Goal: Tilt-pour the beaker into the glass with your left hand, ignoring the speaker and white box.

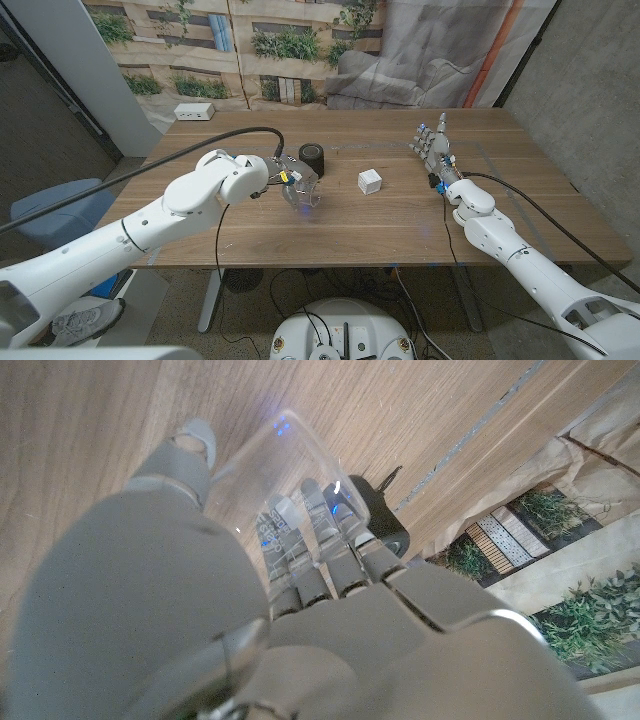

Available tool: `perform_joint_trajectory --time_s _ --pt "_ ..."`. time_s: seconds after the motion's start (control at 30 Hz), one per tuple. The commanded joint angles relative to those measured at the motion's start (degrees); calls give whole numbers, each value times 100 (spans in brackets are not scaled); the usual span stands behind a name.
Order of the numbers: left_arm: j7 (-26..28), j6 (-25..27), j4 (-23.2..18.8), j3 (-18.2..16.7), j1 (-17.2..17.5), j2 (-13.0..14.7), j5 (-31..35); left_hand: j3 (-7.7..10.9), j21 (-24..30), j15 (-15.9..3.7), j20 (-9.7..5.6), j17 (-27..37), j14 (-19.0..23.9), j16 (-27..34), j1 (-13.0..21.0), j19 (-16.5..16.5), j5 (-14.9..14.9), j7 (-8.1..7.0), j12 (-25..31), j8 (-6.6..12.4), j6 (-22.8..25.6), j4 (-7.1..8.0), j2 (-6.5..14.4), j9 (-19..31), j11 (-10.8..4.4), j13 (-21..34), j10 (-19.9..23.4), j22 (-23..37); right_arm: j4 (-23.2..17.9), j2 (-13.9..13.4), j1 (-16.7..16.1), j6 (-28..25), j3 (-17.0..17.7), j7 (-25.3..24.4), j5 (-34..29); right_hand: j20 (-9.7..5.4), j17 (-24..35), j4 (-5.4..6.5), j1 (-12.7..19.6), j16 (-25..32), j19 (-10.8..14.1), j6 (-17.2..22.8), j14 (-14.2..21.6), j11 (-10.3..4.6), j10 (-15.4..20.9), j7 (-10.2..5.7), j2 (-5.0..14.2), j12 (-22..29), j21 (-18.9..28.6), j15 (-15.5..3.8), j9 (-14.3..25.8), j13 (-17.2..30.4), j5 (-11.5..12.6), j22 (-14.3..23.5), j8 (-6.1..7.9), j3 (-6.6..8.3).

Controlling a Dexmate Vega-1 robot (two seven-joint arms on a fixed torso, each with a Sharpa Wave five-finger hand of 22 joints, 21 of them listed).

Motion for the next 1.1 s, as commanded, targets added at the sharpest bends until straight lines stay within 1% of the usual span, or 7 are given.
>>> perform_joint_trajectory --time_s 0.03,0.3,0.4,0.73,0.77,1.0,1.1 --pt "-641 -204 49 130 -185 -238 641 108 -2 -727 -24 9 -7 -8 -184 -31 21 40 -36 8 26 90 1157 -7 23 28 7 18 -2 -1 -3 1 0 -2 -1 37 33 -2 15 17 5 -31 -31 16 -53 -4 499 35 41 -112 9 27 35 26 31 -40" --pt "-1081 -428 70 218 -312 -346 1136 131 -15 -708 3 8 -52 -44 -208 -75 30 42 -80 -10 6 86 1182 -35 32 33 -51 19 1 0 0 1 0 -1 -1 37 33 -2 15 17 5 -31 -31 16 -53 -4 499 35 41 -112 9 27 35 26 31 -40" --pt "-1329 -472 84 269 -362 -427 1398 141 -17 -688 14 8 -65 -57 -231 -89 34 42 -97 -24 -20 97 1201 -48 68 35 -69 19 4 1 1 2 -1 0 -1 37 33 -2 15 17 5 -31 -31 16 -53 -4 499 35 41 -112 9 27 35 26 31 -40" --pt "-1326 -720 81 267 -213 -537 2072 175 -11 -672 16 4 -77 -84 -259 -94 44 49 -123 -36 -25 93 1232 -75 77 40 -79 21 2 0 0 1 0 -1 0 37 33 -2 15 17 5 -31 -31 16 -53 -4 499 35 41 -112 9 27 35 26 31 -40" --pt "-1326 -745 85 248 -196 -553 2067 177 -10 -681 12 0 -76 -90 -270 -92 44 47 -125 -37 -22 97 1232 -78 54 41 -75 21 1 0 0 0 0 -1 0 37 33 -2 15 17 5 -31 -31 16 -53 -4 499 35 41 -112 9 27 35 26 31 -40" --pt "-1180 -796 61 152 -28 -621 2274 190 -1 -686 19 4 -73 -98 -285 -80 48 38 -132 -40 -16 87 1236 -95 56 45 -56 21 2 0 0 1 0 0 0 37 33 -2 15 17 5 -31 -31 16 -53 -4 499 35 41 -112 9 27 35 26 31 -40" --pt "-1193 -783 83 84 18 -675 2232 187 4 -675 24 11 -70 -99 -319 -73 46 42 -138 -38 -4 103 1243 -104 62 47 -51 22 5 1 0 4 -1 1 -1 37 33 -2 15 17 5 -31 -31 16 -53 -4 499 35 41 -112 9 27 35 26 31 -40"
